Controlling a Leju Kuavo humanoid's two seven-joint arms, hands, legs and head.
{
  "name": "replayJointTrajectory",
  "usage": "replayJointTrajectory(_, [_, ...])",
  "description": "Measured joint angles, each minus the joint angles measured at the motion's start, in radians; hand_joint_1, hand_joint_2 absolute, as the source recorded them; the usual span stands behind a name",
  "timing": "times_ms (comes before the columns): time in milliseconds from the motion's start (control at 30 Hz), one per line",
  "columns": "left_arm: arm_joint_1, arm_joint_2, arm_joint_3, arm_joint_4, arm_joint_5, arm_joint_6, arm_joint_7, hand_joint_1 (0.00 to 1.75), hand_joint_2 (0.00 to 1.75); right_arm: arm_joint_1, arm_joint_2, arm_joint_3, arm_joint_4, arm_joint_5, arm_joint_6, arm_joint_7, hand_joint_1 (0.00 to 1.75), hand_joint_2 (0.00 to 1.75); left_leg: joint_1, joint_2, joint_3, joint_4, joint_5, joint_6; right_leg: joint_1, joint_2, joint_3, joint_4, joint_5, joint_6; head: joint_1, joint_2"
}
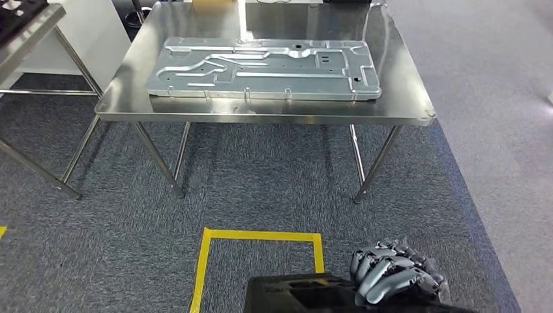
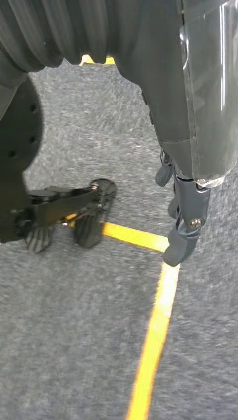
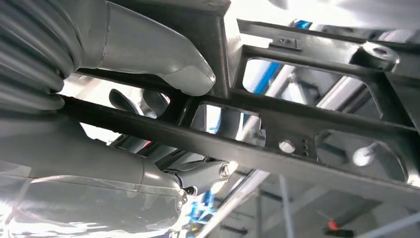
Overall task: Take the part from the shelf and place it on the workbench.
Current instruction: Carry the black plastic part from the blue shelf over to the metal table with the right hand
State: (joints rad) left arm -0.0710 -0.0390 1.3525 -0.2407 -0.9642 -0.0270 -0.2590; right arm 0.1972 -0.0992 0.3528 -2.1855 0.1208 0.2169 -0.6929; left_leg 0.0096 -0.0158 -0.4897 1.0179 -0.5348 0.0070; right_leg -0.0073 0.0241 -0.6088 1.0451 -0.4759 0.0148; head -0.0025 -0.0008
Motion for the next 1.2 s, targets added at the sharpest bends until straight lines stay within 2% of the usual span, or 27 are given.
replayJointTrajectory(33, [-0.002,0.000,0.000,0.000,-0.001,0.000,0.000,0.00,1.75,-0.003,0.000,0.001,0.002,0.004,-0.002,0.000,1.64,1.75,0.000,0.000,0.003,0.000,0.001,-0.005,0.000,-0.002,0.003,-0.004,0.002,-0.010,0.000,0.000])
replayJointTrajectory(67, [-0.003,0.000,0.000,0.000,-0.001,0.000,0.001,0.00,1.75,-0.005,0.000,0.002,0.004,0.006,-0.002,0.001,1.64,1.75,0.000,-0.001,0.008,0.001,0.002,-0.009,0.000,-0.004,0.006,-0.008,0.005,-0.015,0.000,0.000])
replayJointTrajectory(200, [-0.004,-0.001,0.000,0.000,-0.002,0.000,0.002,0.00,1.75,-0.009,0.000,0.005,0.005,0.003,-0.001,0.001,1.64,1.75,0.000,-0.001,0.011,0.005,0.000,-0.014,-0.002,-0.005,0.019,-0.013,0.003,-0.021,0.000,0.000])
replayJointTrajectory(267, [-0.005,-0.001,0.000,0.000,-0.003,0.001,0.004,0.00,1.75,-0.023,-0.001,0.009,0.007,-0.014,0.001,0.000,1.64,1.75,0.002,0.004,-0.066,0.133,-0.046,-0.017,-0.002,-0.011,0.047,-0.022,-0.010,-0.033,-0.004,0.000])
replayJointTrajectory(333, [-0.003,-0.002,0.000,0.000,-0.003,0.002,0.005,0.00,1.75,-0.043,-0.006,0.011,0.013,-0.040,0.002,0.000,1.64,1.75,0.003,0.008,-0.170,0.271,-0.085,-0.017,0.002,-0.015,0.077,-0.027,-0.033,-0.043,-0.007,0.000])
replayJointTrajectory(367, [-0.002,-0.002,0.000,0.000,-0.003,0.002,0.004,0.00,1.75,-0.051,-0.009,0.011,0.016,-0.049,0.002,0.000,1.64,1.75,0.003,0.008,-0.187,0.267,-0.072,-0.016,0.003,-0.014,0.088,-0.027,-0.042,-0.043,-0.007,0.000])
replayJointTrajectory(400, [-0.001,-0.002,0.000,0.000,-0.003,0.002,0.004,0.00,1.75,-0.060,-0.014,0.011,0.019,-0.058,0.002,0.000,1.64,1.75,0.003,0.008,-0.187,0.229,-0.037,-0.014,0.005,-0.014,0.101,-0.027,-0.052,-0.042,-0.007,0.000])
replayJointTrajectory(467, [0.000,-0.001,0.000,0.000,-0.004,0.002,0.003,0.00,1.75,-0.079,-0.022,0.010,0.026,-0.072,0.003,0.000,1.64,1.75,-0.001,0.008,-0.165,0.113,0.057,-0.006,0.007,-0.014,0.127,-0.027,-0.073,-0.038,-0.006,0.000])
replayJointTrajectory(500, [0.000,-0.001,0.000,0.000,-0.004,0.003,0.003,0.00,1.75,-0.087,-0.026,0.010,0.029,-0.076,0.003,0.000,1.64,1.75,-0.005,0.009,-0.156,0.071,0.082,-0.002,0.007,-0.014,0.135,-0.027,-0.082,-0.034,-0.005,0.000])
replayJointTrajectory(533, [0.001,-0.001,0.000,0.000,-0.004,0.003,0.002,0.00,1.75,-0.093,-0.030,0.010,0.032,-0.080,0.004,0.000,1.64,1.75,-0.010,0.010,-0.151,0.047,0.097,0.003,0.006,-0.013,0.141,-0.028,-0.090,-0.028,-0.005,0.000])
replayJointTrajectory(600, [0.002,-0.001,0.000,0.000,-0.004,0.004,0.002,0.00,1.75,-0.101,-0.034,0.009,0.037,-0.083,0.008,0.000,1.64,1.75,-0.016,0.011,-0.141,0.036,0.088,0.012,0.003,-0.012,0.151,-0.025,-0.096,-0.015,-0.005,0.000])
replayJointTrajectory(667, [0.001,-0.001,0.000,0.000,-0.003,0.005,0.001,0.00,1.75,-0.107,-0.037,0.007,0.038,-0.082,0.014,0.000,1.64,1.75,-0.014,0.010,-0.116,0.022,0.087,0.021,0.002,-0.013,0.155,-0.003,-0.097,-0.007,-0.005,0.000])
replayJointTrajectory(700, [-0.001,-0.001,0.000,0.000,-0.003,0.005,0.000,0.00,1.75,-0.110,-0.038,0.007,0.038,-0.082,0.017,-0.001,1.64,1.75,-0.012,0.009,-0.102,0.014,0.084,0.025,0.002,-0.014,0.139,0.030,-0.100,-0.003,-0.005,0.000])
replayJointTrajectory(733, [-0.003,-0.001,0.000,0.000,-0.003,0.005,-0.001,0.00,1.75,-0.112,-0.039,0.007,0.038,-0.081,0.018,-0.001,1.64,1.75,-0.009,0.009,-0.090,0.007,0.081,0.028,0.001,-0.015,0.109,0.080,-0.111,0.002,-0.004,0.000])
replayJointTrajectory(800, [-0.004,-0.001,0.000,0.000,-0.003,0.006,-0.002,0.00,1.75,-0.114,-0.041,0.006,0.039,-0.080,0.018,-0.001,1.64,1.75,-0.007,0.009,-0.072,0.002,0.068,0.033,-0.004,-0.016,0.019,0.195,-0.151,0.013,-0.003,0.000])
replayJointTrajectory(833, [-0.003,-0.002,0.000,0.000,-0.003,0.006,-0.003,0.00,1.75,-0.114,-0.041,0.005,0.039,-0.079,0.019,-0.001,1.64,1.75,-0.007,0.008,-0.062,0.002,0.059,0.032,-0.006,-0.017,-0.022,0.231,-0.169,0.017,-0.003,0.000])
replayJointTrajectory(867, [-0.002,-0.003,0.000,0.000,-0.003,0.007,-0.003,0.00,1.75,-0.113,-0.041,0.004,0.039,-0.079,0.020,-0.001,1.64,1.75,-0.006,0.008,-0.050,0.002,0.049,0.031,-0.008,-0.017,-0.049,0.239,-0.174,0.019,-0.003,0.000])
replayJointTrajectory(900, [0.000,-0.004,0.000,0.000,-0.002,0.008,-0.003,0.00,1.75,-0.113,-0.042,0.003,0.039,-0.080,0.021,-0.001,1.64,1.75,-0.004,0.007,-0.036,0.002,0.038,0.029,-0.009,-0.018,-0.061,0.216,-0.157,0.020,-0.002,0.000])
replayJointTrajectory(933, [0.001,-0.006,0.000,0.000,-0.002,0.009,-0.002,0.00,1.75,-0.113,-0.042,0.002,0.039,-0.081,0.024,-0.001,1.64,1.75,-0.003,0.006,-0.020,0.001,0.026,0.025,-0.010,-0.018,-0.061,0.169,-0.114,0.020,-0.002,0.000])
replayJointTrajectory(967, [0.002,-0.007,0.001,0.000,-0.001,0.010,-0.002,0.00,1.75,-0.113,-0.043,0.000,0.039,-0.083,0.027,-0.001,1.64,1.75,-0.002,0.006,-0.007,0.001,0.014,0.021,-0.010,-0.019,-0.058,0.109,-0.050,0.018,-0.001,0.000])
replayJointTrajectory(1033, [0.002,-0.010,0.001,0.000,0.000,0.014,-0.001,0.00,1.75,-0.115,-0.044,-0.004,0.040,-0.088,0.035,0.000,1.64,1.75,-0.003,0.004,0.010,-0.003,-0.006,0.009,-0.005,-0.022,-0.052,0.025,0.034,0.006,0.000,0.000])
replayJointTrajectory(1067, [0.001,-0.010,0.001,0.000,0.000,0.016,-0.001,0.00,1.75,-0.117,-0.045,-0.006,0.041,-0.091,0.038,0.000,1.64,1.75,-0.004,0.003,0.016,-0.003,-0.011,0.003,-0.003,-0.022,-0.051,0.008,0.050,-0.002,0.001,0.000])
replayJointTrajectory(1133, [-0.002,-0.011,0.001,0.000,0.000,0.018,0.000,0.00,1.75,-0.125,-0.046,-0.010,0.043,-0.096,0.043,0.000,1.64,1.75,-0.005,0.005,0.028,-0.005,-0.012,-0.012,-0.002,-0.019,-0.037,-0.002,0.044,-0.018,0.000,0.000])
replayJointTrajectory(1167, [-0.003,-0.012,0.001,0.000,0.000,0.019,-0.001,0.00,1.75,-0.130,-0.046,-0.012,0.044,-0.098,0.045,0.000,1.64,1.75,-0.005,0.006,0.029,0.011,-0.011,-0.017,-0.004,-0.017,-0.026,-0.008,0.041,-0.025,-0.001,0.000])
replayJointTrajectory(1200, [-0.004,-0.012,0.001,0.000,0.000,0.019,0.000,0.00,1.75,-0.136,-0.047,-0.013,0.046,-0.100,0.048,0.000,1.64,1.75,-0.004,0.007,0.016,0.042,-0.015,-0.021,-0.005,-0.018,-0.013,-0.011,0.035,-0.032,-0.001,0.000])
